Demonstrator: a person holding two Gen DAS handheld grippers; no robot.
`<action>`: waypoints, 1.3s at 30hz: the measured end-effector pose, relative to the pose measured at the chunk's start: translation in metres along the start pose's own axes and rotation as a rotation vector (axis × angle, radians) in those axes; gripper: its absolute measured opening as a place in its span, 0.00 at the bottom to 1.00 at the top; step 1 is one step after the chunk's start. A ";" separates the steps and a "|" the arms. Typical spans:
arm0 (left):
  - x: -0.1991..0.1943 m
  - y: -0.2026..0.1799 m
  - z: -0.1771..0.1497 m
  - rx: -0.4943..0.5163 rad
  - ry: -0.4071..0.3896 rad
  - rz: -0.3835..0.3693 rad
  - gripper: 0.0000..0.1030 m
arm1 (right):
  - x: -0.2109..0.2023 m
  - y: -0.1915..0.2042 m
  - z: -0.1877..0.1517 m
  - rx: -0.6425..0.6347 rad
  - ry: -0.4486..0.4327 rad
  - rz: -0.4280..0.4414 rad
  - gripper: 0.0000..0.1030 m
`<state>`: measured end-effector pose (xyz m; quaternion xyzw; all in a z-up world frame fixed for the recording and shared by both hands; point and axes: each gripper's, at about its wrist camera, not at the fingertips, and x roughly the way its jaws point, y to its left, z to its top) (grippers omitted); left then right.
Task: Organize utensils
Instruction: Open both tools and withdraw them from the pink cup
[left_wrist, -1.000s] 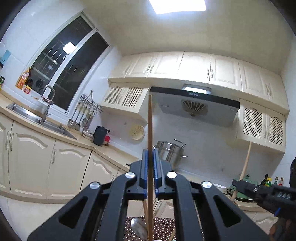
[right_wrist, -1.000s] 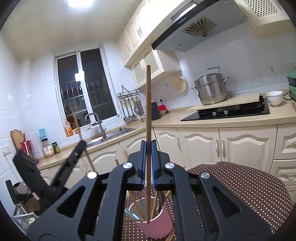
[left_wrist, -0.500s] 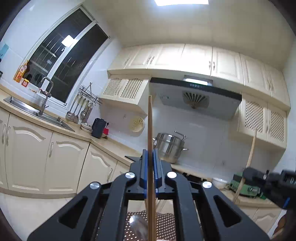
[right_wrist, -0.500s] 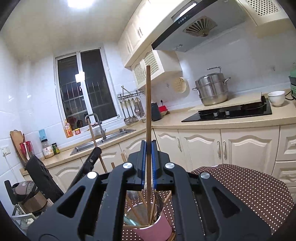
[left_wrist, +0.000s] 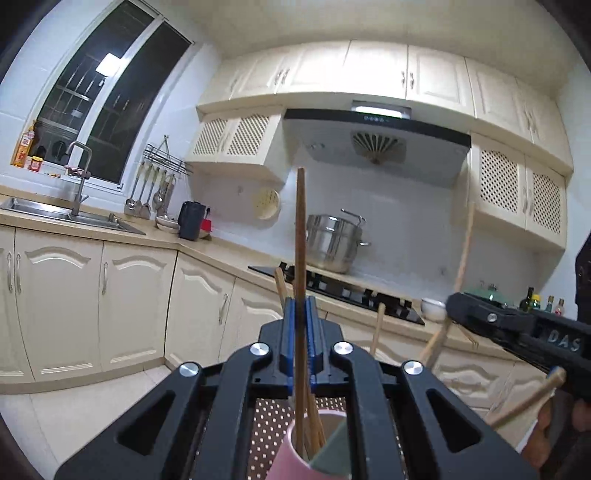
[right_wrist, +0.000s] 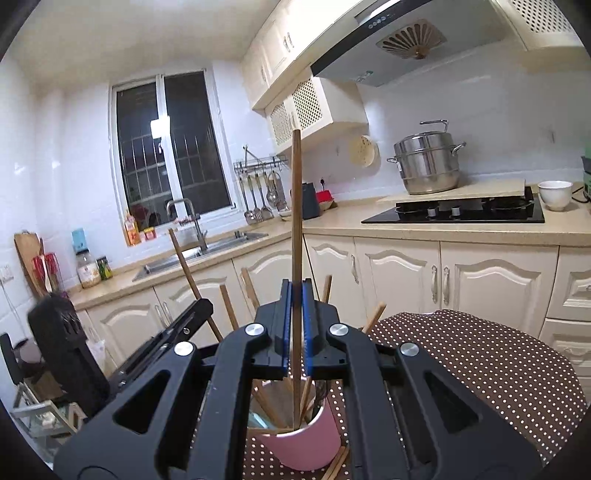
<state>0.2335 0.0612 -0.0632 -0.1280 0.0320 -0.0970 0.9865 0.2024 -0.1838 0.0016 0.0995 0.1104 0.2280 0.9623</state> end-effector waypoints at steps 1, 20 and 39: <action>-0.002 0.000 -0.001 0.004 0.010 -0.004 0.05 | 0.000 0.001 -0.001 -0.005 0.003 -0.001 0.06; -0.042 -0.004 0.003 0.054 0.115 0.049 0.50 | 0.002 0.015 -0.024 -0.030 0.088 -0.043 0.06; -0.093 -0.025 0.033 0.110 0.161 0.152 0.55 | -0.031 0.031 -0.025 0.000 0.088 -0.102 0.54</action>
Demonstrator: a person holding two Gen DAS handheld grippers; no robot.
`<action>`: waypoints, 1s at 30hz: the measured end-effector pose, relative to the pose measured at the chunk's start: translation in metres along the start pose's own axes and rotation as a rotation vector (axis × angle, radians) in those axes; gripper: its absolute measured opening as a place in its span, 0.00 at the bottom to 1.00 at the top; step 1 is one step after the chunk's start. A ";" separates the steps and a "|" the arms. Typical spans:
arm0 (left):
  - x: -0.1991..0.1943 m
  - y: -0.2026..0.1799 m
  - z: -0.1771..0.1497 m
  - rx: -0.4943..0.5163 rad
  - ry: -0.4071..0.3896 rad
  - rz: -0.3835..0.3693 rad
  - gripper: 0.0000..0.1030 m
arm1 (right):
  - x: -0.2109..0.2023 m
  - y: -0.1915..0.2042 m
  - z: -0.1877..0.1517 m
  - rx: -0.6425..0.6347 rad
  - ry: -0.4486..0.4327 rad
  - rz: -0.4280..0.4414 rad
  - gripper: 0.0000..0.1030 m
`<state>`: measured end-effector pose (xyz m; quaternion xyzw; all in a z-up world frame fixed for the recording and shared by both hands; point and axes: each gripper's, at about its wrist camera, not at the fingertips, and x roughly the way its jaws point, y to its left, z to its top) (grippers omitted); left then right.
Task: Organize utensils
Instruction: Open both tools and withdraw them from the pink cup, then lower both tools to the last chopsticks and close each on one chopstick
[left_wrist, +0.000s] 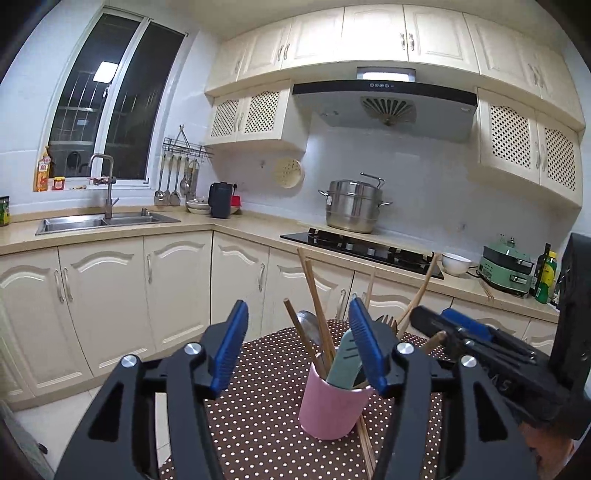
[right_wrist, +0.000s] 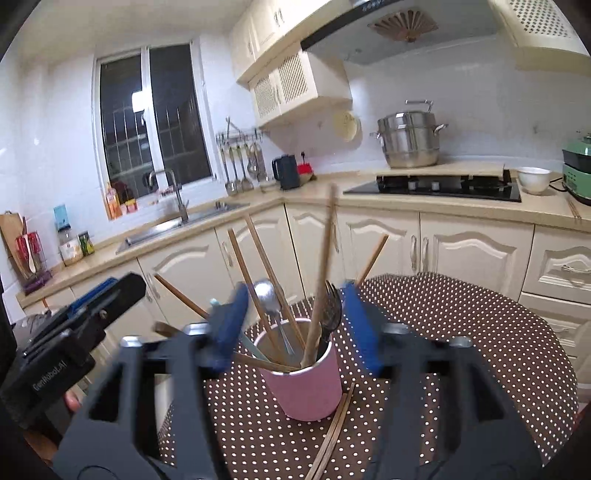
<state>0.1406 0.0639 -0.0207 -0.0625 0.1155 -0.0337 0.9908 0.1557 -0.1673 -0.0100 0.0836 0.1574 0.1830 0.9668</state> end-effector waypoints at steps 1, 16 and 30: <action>-0.004 0.000 0.001 0.001 -0.001 0.005 0.55 | -0.003 0.001 0.001 -0.001 -0.002 -0.002 0.54; -0.031 -0.017 0.000 0.059 0.100 0.031 0.67 | -0.052 0.000 0.001 0.009 -0.032 -0.043 0.62; 0.036 -0.039 -0.085 0.164 0.624 -0.065 0.67 | -0.030 -0.054 -0.070 0.100 0.264 -0.175 0.67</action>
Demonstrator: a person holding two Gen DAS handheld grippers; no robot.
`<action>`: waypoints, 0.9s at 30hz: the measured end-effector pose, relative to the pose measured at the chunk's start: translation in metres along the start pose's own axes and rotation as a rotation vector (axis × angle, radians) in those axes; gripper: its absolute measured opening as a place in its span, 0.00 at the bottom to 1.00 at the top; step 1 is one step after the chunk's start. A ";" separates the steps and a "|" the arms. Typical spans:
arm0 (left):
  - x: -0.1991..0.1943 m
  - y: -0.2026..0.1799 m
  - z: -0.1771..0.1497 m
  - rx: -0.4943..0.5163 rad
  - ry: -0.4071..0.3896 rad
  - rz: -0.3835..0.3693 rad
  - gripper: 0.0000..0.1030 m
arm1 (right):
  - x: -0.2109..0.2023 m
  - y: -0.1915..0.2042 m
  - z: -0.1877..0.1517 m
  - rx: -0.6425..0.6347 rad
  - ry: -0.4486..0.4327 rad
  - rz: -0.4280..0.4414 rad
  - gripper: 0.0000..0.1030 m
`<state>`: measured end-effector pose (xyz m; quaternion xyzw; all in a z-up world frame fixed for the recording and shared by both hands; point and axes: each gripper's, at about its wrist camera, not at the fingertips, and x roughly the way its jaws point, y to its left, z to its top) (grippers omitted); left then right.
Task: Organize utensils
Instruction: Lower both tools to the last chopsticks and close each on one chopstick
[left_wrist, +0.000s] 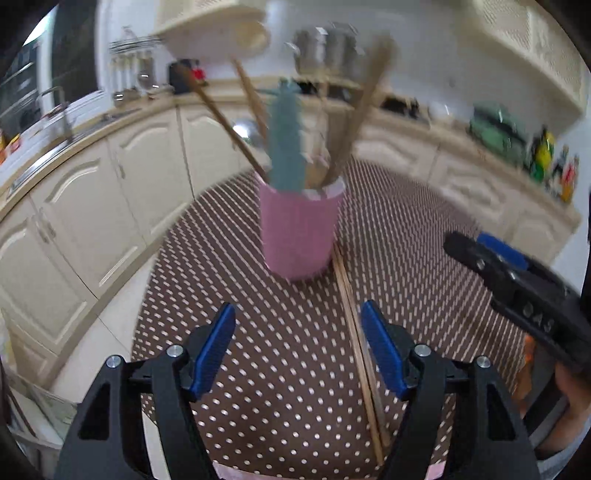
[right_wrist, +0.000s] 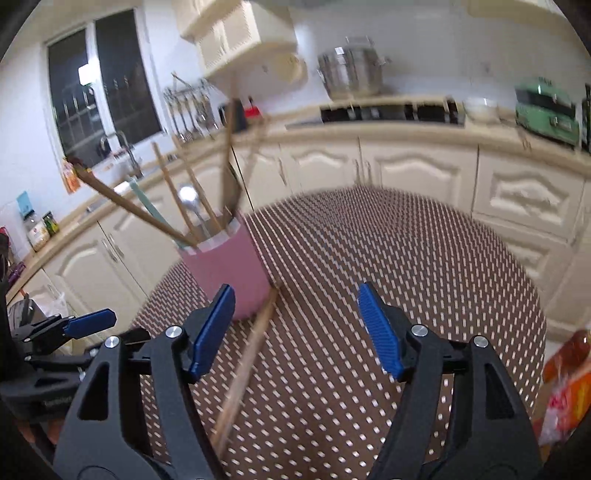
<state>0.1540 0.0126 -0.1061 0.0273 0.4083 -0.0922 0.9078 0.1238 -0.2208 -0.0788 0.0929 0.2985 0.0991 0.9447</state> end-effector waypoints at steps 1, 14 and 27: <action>0.007 -0.005 -0.003 0.026 0.019 -0.005 0.67 | 0.007 -0.006 -0.007 0.012 0.024 -0.007 0.67; 0.067 -0.021 -0.016 0.080 0.166 0.042 0.67 | 0.038 -0.046 -0.047 0.154 0.131 0.023 0.67; 0.090 -0.035 -0.005 0.108 0.185 0.094 0.67 | 0.046 -0.053 -0.052 0.181 0.158 0.078 0.67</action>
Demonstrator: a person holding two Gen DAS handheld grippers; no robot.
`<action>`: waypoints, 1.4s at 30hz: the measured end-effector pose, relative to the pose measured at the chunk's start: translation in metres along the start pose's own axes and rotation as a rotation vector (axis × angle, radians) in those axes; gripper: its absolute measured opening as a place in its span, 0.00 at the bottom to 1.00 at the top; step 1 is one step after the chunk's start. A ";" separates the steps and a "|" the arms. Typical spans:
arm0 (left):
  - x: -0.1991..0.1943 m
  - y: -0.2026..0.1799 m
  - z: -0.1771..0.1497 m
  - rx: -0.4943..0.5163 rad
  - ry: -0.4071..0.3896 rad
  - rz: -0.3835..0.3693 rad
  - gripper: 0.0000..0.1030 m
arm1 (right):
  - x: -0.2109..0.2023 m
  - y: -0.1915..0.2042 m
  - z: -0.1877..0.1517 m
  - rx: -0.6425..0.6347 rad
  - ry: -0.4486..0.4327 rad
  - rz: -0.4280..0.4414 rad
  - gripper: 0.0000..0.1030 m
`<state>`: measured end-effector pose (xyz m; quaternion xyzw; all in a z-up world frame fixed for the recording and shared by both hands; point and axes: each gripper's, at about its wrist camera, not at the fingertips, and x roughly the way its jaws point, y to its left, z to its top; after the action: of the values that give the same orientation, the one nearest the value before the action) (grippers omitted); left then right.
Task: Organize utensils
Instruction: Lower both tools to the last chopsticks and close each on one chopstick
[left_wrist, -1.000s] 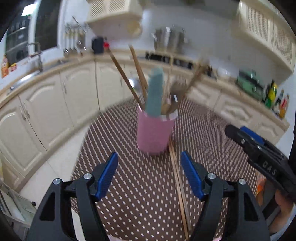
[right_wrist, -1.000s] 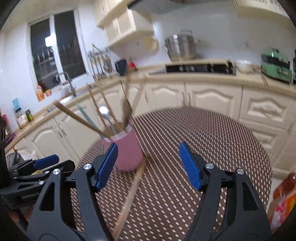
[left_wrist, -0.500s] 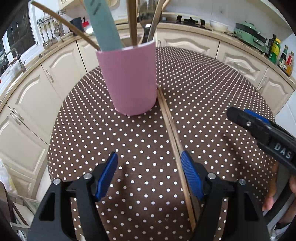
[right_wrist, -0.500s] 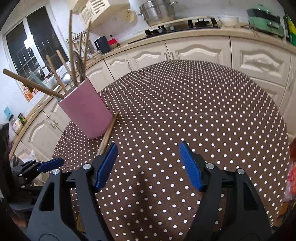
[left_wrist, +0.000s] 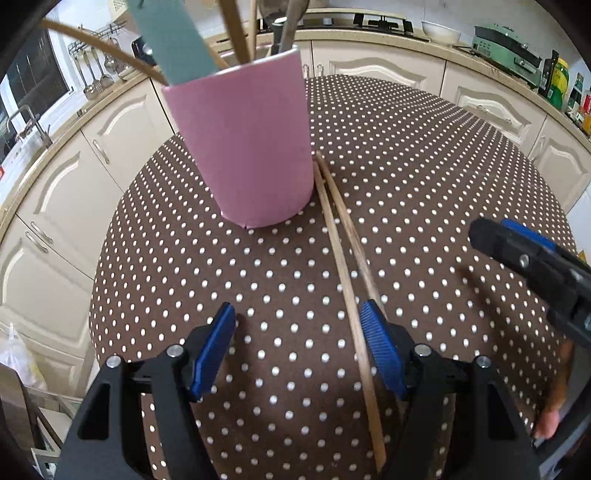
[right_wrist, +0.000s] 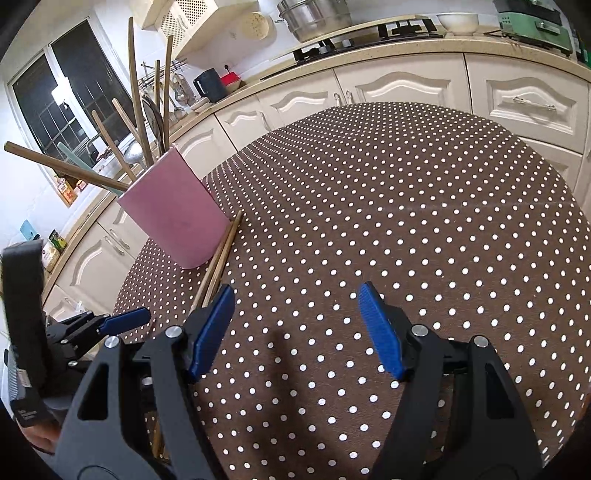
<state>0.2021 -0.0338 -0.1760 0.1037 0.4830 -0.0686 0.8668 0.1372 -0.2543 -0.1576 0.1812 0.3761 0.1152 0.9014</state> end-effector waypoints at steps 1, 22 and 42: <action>0.002 -0.002 0.003 -0.001 0.004 0.002 0.67 | 0.000 -0.001 -0.001 0.000 0.000 0.002 0.67; -0.009 0.014 -0.012 -0.170 0.017 -0.233 0.05 | 0.005 0.016 0.004 -0.060 0.056 -0.035 0.67; -0.011 0.068 -0.031 -0.291 0.102 -0.268 0.05 | 0.099 0.120 0.038 -0.331 0.427 -0.156 0.25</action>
<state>0.1860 0.0397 -0.1750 -0.0843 0.5404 -0.1075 0.8303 0.2245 -0.1200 -0.1463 -0.0263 0.5462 0.1409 0.8253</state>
